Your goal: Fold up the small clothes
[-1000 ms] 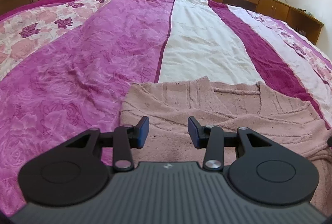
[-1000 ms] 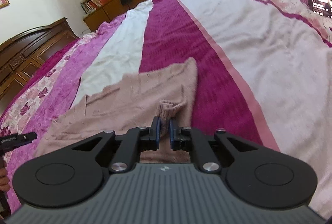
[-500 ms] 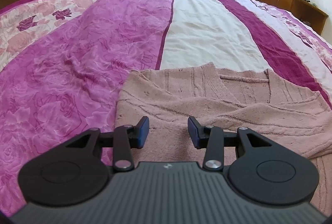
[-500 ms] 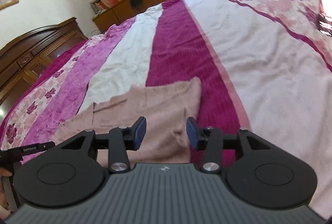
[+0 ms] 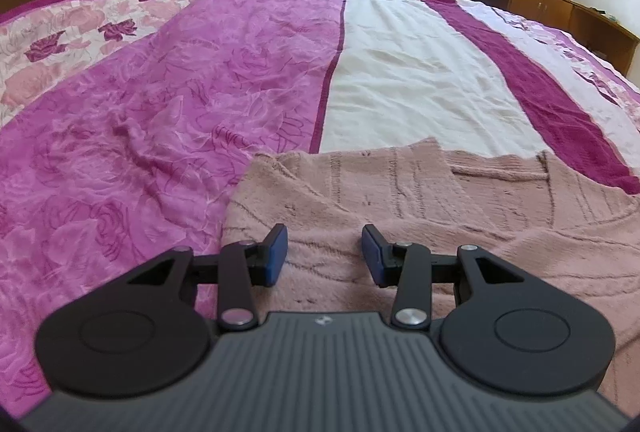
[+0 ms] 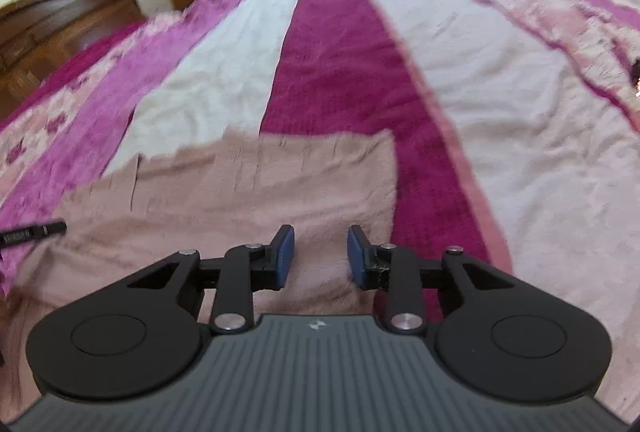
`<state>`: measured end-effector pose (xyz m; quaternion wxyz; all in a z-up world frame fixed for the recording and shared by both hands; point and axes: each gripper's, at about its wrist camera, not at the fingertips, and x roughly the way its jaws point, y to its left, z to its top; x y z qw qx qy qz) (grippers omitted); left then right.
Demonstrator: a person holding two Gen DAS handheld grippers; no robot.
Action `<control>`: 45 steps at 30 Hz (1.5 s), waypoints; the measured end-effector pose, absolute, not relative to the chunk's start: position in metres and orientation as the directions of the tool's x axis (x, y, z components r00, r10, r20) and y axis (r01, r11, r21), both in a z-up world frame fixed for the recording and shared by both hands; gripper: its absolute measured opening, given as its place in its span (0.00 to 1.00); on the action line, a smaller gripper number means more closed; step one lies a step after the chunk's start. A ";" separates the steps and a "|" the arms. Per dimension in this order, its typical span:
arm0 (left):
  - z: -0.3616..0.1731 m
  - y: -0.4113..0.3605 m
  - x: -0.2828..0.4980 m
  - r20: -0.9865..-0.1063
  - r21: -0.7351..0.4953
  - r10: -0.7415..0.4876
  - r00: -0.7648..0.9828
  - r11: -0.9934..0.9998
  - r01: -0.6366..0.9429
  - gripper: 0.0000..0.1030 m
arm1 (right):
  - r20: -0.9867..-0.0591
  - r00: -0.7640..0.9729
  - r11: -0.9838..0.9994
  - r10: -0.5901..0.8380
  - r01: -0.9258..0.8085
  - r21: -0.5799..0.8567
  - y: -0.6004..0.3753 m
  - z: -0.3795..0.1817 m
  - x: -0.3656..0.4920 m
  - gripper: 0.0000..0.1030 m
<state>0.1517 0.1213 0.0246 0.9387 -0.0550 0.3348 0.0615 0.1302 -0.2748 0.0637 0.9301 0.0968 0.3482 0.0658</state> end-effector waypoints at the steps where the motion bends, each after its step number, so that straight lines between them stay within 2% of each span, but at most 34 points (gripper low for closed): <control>1: 0.022 0.122 0.154 -0.635 -0.061 0.081 0.768 0.986 -0.155 0.42 | -0.630 0.758 0.978 0.171 -0.051 0.203 -0.274 0.065 0.131 0.38; 4: 0.015 0.124 0.159 -0.638 -0.045 0.114 0.762 0.982 -0.184 0.42 | -0.656 0.737 0.983 0.164 -0.067 0.171 -0.270 0.061 0.142 0.44; 8: 0.008 0.131 0.163 -0.633 -0.041 0.158 0.758 0.971 -0.237 0.43 | -0.705 0.691 0.987 0.159 -0.088 0.136 -0.262 0.044 0.154 0.44; 9: 0.007 0.133 0.163 -0.632 -0.048 0.160 0.759 0.969 -0.244 0.43 | -0.702 0.695 0.987 0.155 -0.090 0.130 -0.260 0.043 0.153 0.39; 10: 0.006 0.134 0.164 -0.631 -0.049 0.164 0.759 0.967 -0.249 0.43 | -0.695 0.702 0.987 0.156 -0.092 0.129 -0.259 0.043 0.151 0.18; 11: 0.005 0.135 0.164 -0.629 -0.045 0.169 0.759 0.966 -0.253 0.43 | -0.687 0.705 0.984 0.175 -0.106 0.142 -0.258 0.045 0.149 0.10; 14: 0.003 0.137 0.165 -0.619 -0.037 0.191 0.762 0.962 -0.272 0.42 | -0.605 0.774 0.983 0.186 -0.139 0.123 -0.252 0.065 0.134 0.08; 17: 0.000 0.142 0.165 -0.605 -0.051 0.234 0.761 0.943 -0.330 0.34 | -0.535 0.832 0.989 0.148 -0.137 0.061 -0.247 0.084 0.124 0.08; 21: -0.001 0.149 0.165 -0.591 -0.032 0.344 0.730 0.894 -0.447 0.32 | -0.602 0.790 0.993 0.111 -0.113 0.034 -0.250 0.062 0.139 0.08; 23: -0.004 0.160 0.165 -0.610 -0.078 0.330 0.720 0.880 -0.469 0.32 | -0.665 0.737 0.992 0.120 -0.106 0.060 -0.254 0.040 0.151 0.09; 26: 0.000 0.163 0.164 -0.616 -0.079 0.310 0.724 0.890 -0.449 0.32 | -0.651 0.745 0.989 0.142 -0.091 0.112 -0.261 0.030 0.154 0.10; 29: 0.003 0.163 0.162 -0.618 -0.072 0.298 0.728 0.900 -0.429 0.32 | -0.640 0.749 0.977 0.172 -0.048 0.207 -0.272 0.039 0.150 0.13; 32: 0.011 0.165 0.155 -0.624 -0.095 0.264 0.735 0.908 -0.407 0.31 | -0.607 0.776 0.974 0.169 -0.037 0.225 -0.276 0.054 0.136 0.25; 37: 0.029 0.163 0.136 -0.622 -0.110 0.219 0.752 0.926 -0.362 0.31 | -0.552 0.802 0.960 0.228 -0.092 0.263 -0.271 0.078 0.104 0.52; 45: 0.065 0.147 0.093 -0.602 -0.072 0.182 0.777 0.957 -0.280 0.36 | -0.519 0.799 0.934 0.304 -0.141 0.329 -0.256 0.096 0.055 0.59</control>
